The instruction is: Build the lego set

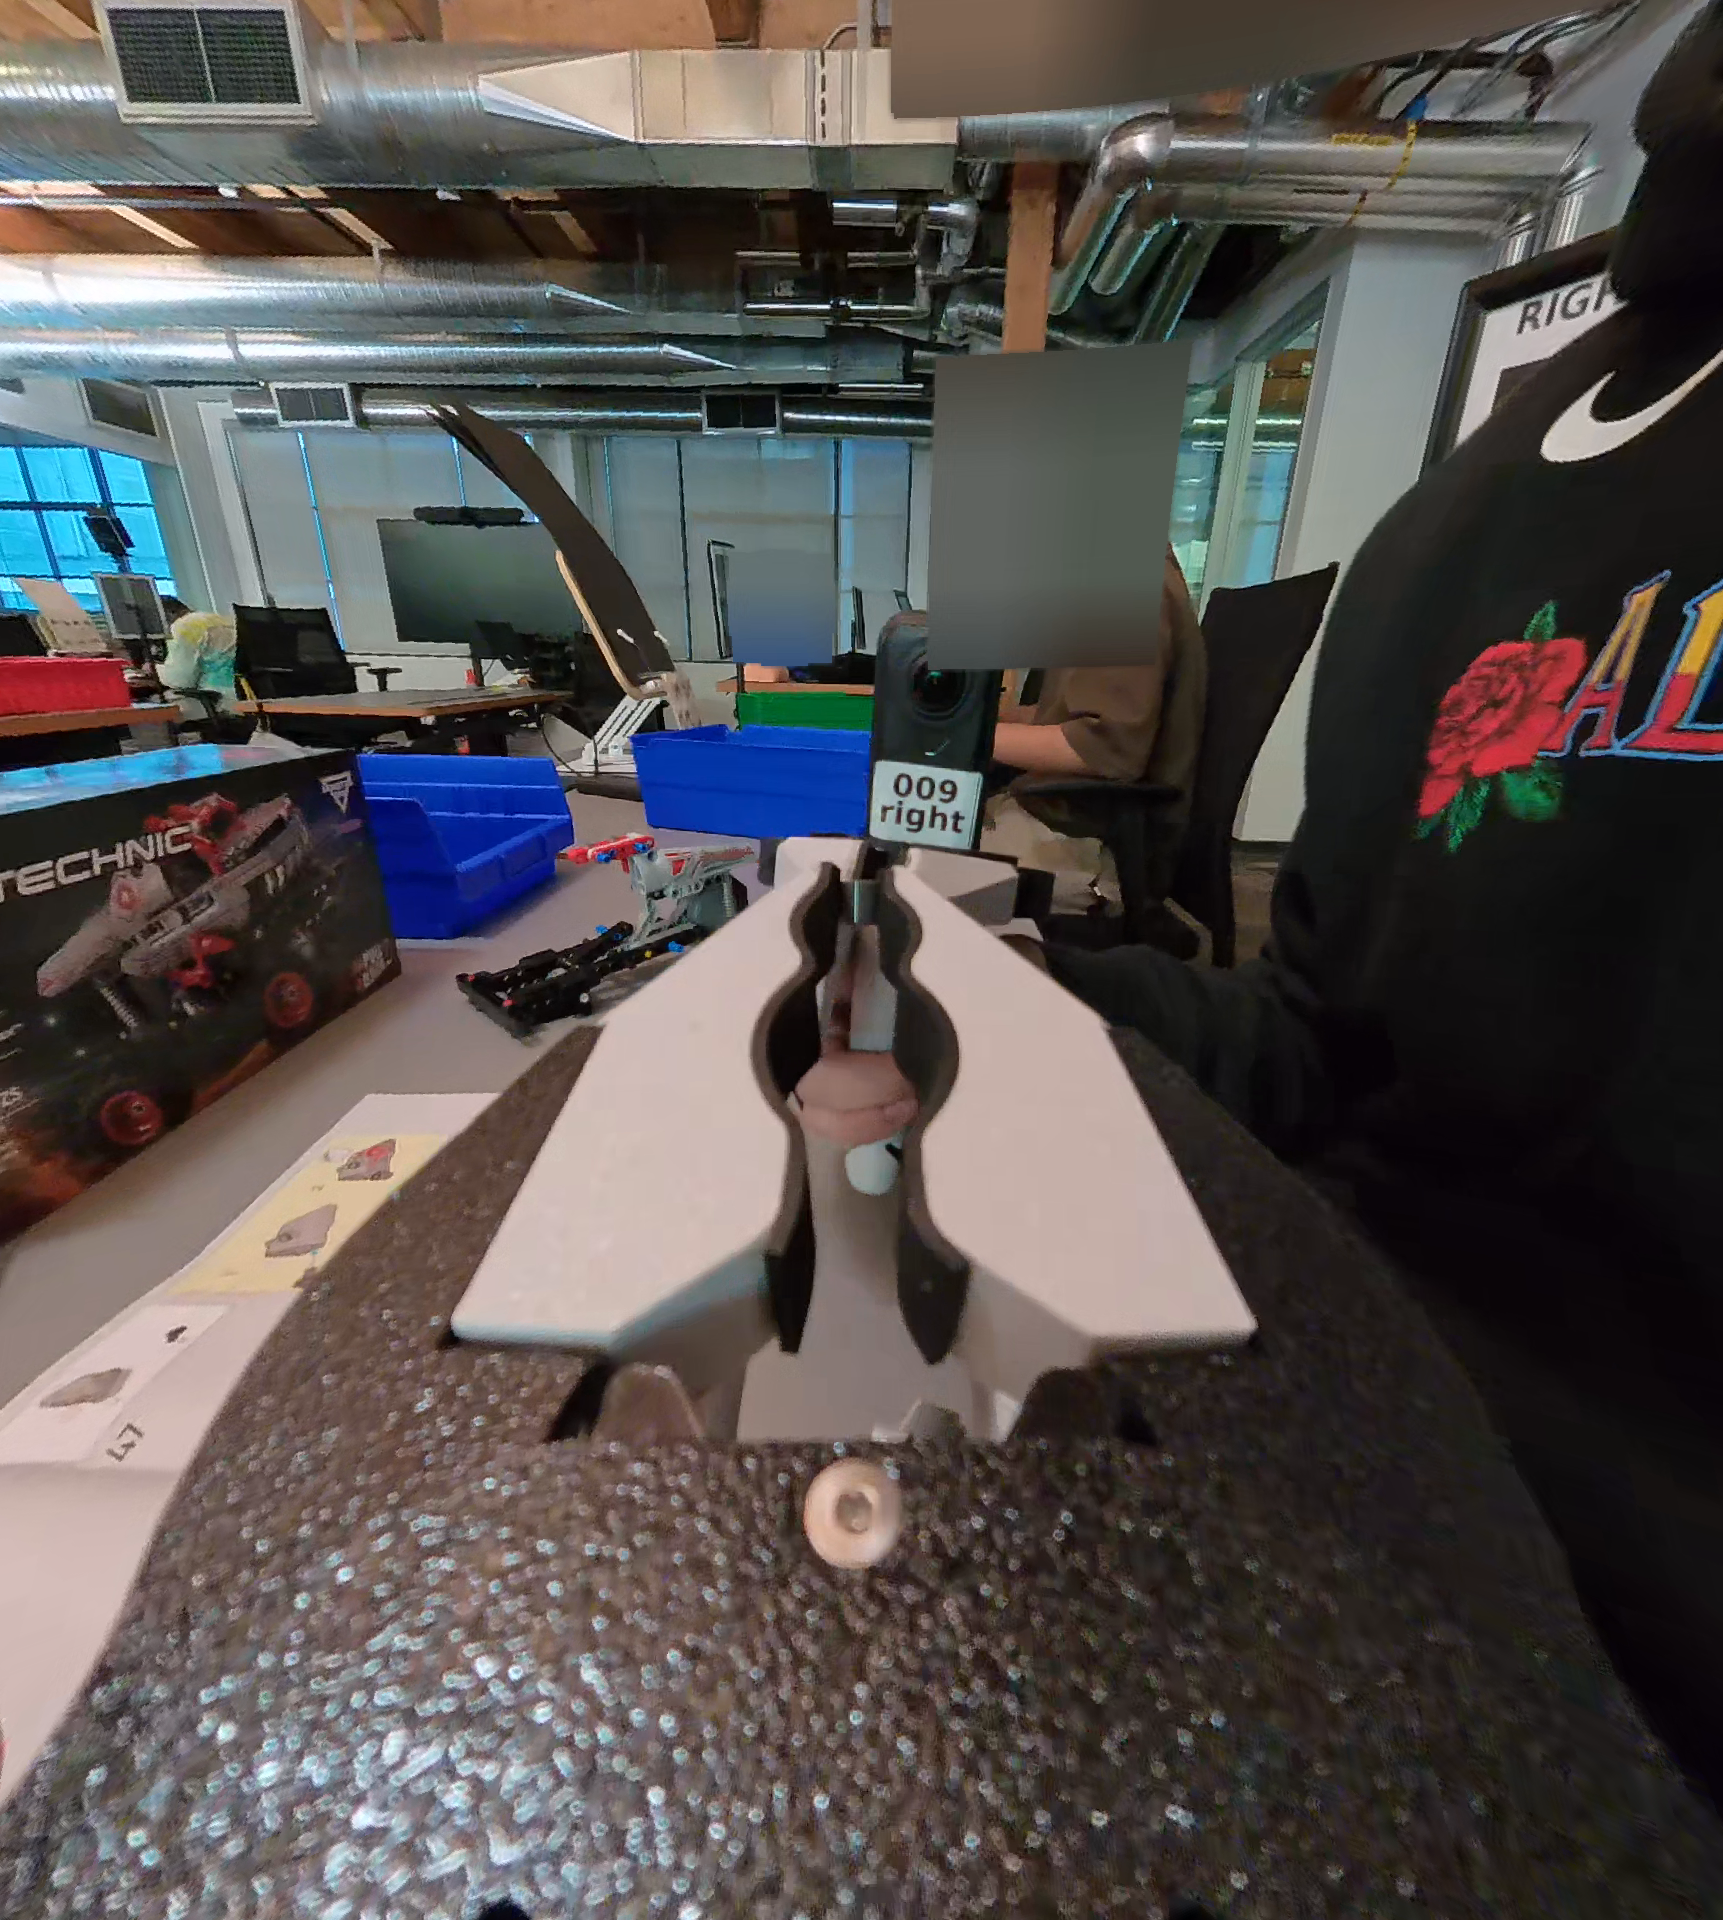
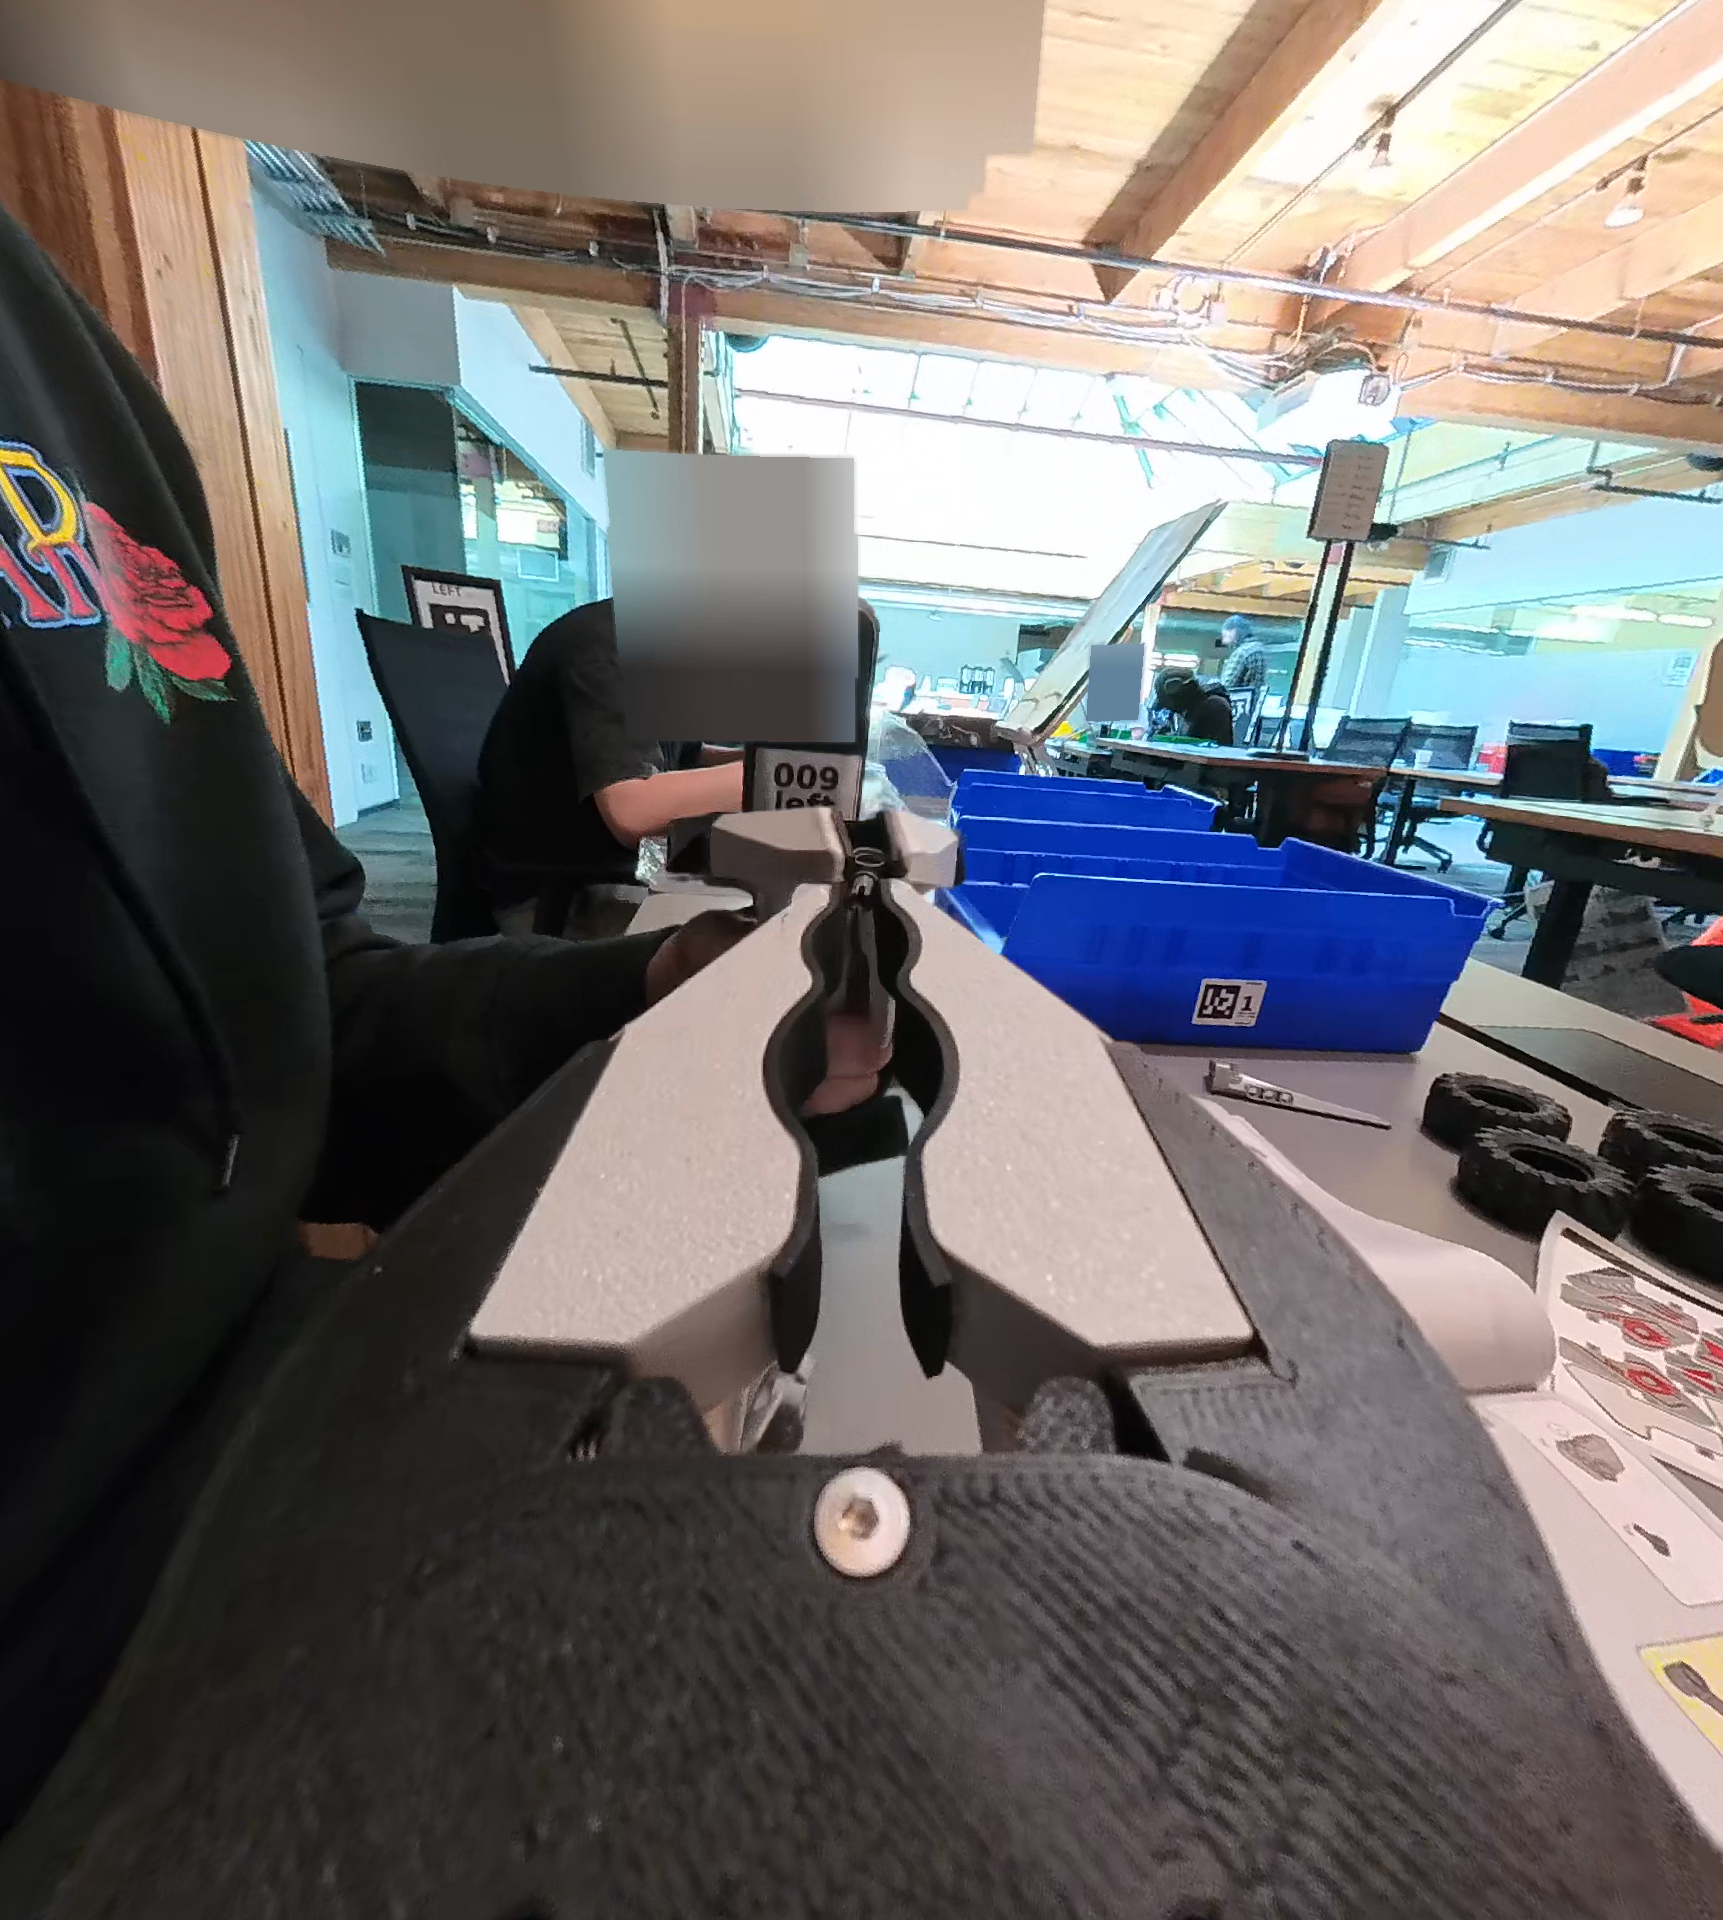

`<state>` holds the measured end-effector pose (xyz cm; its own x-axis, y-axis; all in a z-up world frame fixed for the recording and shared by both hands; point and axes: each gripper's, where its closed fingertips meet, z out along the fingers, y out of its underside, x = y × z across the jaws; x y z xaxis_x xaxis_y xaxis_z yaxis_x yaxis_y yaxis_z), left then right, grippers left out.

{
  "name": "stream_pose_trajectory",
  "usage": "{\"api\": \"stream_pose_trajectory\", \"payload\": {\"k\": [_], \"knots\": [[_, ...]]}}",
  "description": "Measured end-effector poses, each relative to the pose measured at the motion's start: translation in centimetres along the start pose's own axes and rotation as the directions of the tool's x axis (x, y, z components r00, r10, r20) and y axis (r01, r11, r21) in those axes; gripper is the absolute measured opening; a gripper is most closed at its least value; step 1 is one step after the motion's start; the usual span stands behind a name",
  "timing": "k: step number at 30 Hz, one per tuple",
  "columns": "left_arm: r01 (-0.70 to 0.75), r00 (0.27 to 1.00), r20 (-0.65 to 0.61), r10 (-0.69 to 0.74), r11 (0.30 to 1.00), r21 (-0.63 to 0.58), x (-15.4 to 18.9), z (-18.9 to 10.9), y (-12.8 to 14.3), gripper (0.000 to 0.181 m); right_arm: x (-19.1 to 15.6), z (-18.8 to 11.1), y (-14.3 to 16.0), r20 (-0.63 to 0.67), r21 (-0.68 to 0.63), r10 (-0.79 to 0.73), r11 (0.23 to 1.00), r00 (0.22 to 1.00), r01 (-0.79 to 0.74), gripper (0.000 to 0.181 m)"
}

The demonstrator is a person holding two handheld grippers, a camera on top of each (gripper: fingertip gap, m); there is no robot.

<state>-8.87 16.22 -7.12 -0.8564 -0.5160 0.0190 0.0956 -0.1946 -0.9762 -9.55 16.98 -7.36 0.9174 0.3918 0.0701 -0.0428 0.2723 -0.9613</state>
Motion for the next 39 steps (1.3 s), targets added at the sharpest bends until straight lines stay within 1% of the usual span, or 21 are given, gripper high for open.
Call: {"api": "stream_pose_trajectory", "payload": {"k": [3,6,9,12,14,19,24,28,31,32,35,39], "knots": [[-0.005,1.0,0.02,0.005,1.0,0.018,-0.2,-0.2,-0.2,0.005,0.2,0.3,-0.1,-0.012,0.009,-0.006,1.0,1.0,0.006,0.003],[-0.019,0.999,0.029,0.018,0.999,0.03,-0.3,-0.6,-0.5,0.005,0.2,0.8,-0.2,0.002,0.018,0.009,1.0,1.0,-0.009,0.003],[0.002,1.0,0.02,-0.003,0.999,0.046,-0.3,-1.3,-0.9,0.005,0.1,1.4,-0.1,0.017,0.001,-0.005,1.0,1.0,0.005,0.004],[0.055,0.998,0.011,-0.056,0.998,0.034,-0.4,-1.9,-1.1,0.005,0.2,2.1,0.0,0.026,-0.019,-0.019,1.0,0.999,0.019,0.004],[0.035,0.999,0.009,-0.035,0.998,0.045,-0.2,-2.4,-1.3,0.005,0.0,2.6,0.0,0.043,-0.018,-0.004,1.0,0.999,0.005,0.003],[0.106,0.994,-0.048,-0.102,0.991,0.082,0.4,-4.1,-1.8,0.009,-0.6,4.1,0.3,0.033,-0.013,0.034,0.999,0.999,-0.033,0.004],[0.131,0.991,-0.021,-0.129,0.983,0.129,-0.3,-5.4,-2.3,0.005,-0.4,5.5,0.5,0.029,-0.036,0.046,0.998,0.999,-0.045,0.004],[0.096,0.995,-0.026,-0.092,0.976,0.195,-0.1,-6.0,-2.8,0.004,-0.5,6.3,0.4,0.012,-0.045,0.055,0.998,0.998,-0.054,0.004],[-0.009,1.0,0.009,0.007,0.972,0.237,-0.2,-6.4,-2.9,0.004,-0.5,6.7,0.4,-0.003,-0.065,0.058,0.996,0.998,-0.058,0.003],[-0.018,1.0,0.009,0.016,0.969,0.248,-0.1,-6.6,-3.0,0.004,-0.6,6.9,0.5,-0.004,-0.073,0.052,0.996,0.999,-0.052,0.003],[0.077,0.997,-0.036,-0.07,0.958,0.274,-0.3,-6.9,-3.2,0.005,-0.4,7.3,0.4,-0.026,-0.095,0.038,0.995,0.999,-0.04,0.003],[0.102,0.994,-0.058,-0.089,0.956,0.274,-0.2,-7.5,-3.2,0.004,-0.6,7.8,0.6,-0.035,-0.131,0.033,0.991,0.999,-0.038,0.003]]}}
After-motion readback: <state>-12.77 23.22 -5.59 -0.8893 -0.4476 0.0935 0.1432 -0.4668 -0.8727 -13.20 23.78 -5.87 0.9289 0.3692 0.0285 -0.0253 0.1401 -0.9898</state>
